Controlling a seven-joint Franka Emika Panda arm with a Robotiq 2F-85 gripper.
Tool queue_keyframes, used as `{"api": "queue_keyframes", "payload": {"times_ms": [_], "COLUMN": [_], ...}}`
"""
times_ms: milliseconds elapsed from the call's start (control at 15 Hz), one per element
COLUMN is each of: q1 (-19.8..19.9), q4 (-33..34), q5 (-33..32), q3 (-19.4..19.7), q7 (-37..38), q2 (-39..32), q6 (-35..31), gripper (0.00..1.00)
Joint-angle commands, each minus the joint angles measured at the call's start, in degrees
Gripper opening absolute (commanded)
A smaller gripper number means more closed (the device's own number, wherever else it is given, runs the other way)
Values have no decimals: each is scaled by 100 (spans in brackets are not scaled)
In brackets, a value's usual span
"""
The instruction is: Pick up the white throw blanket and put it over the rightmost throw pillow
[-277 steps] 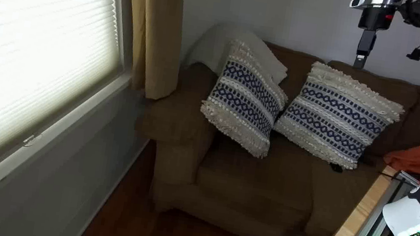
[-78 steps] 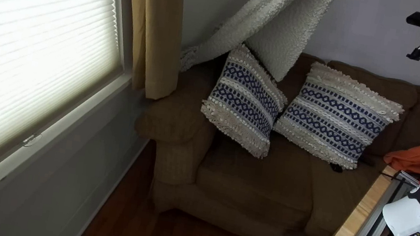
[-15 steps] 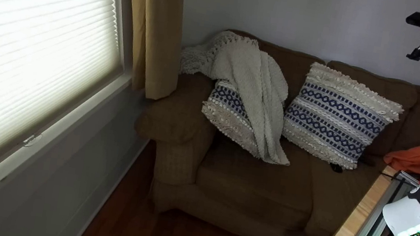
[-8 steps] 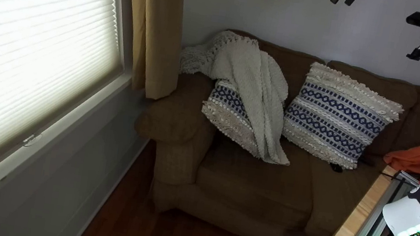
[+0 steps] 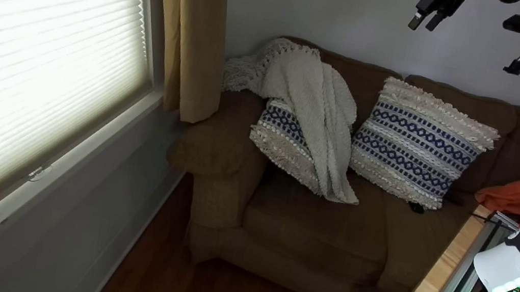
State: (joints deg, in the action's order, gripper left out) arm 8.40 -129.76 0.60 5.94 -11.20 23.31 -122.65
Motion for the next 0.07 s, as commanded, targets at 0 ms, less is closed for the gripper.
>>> {"api": "queue_keyframes", "payload": {"times_ms": [0], "q1": [-114], "q4": [11], "q5": [-52], "q3": [100], "q7": [39], "q2": [7], "q6": [11], "gripper": [100]}}
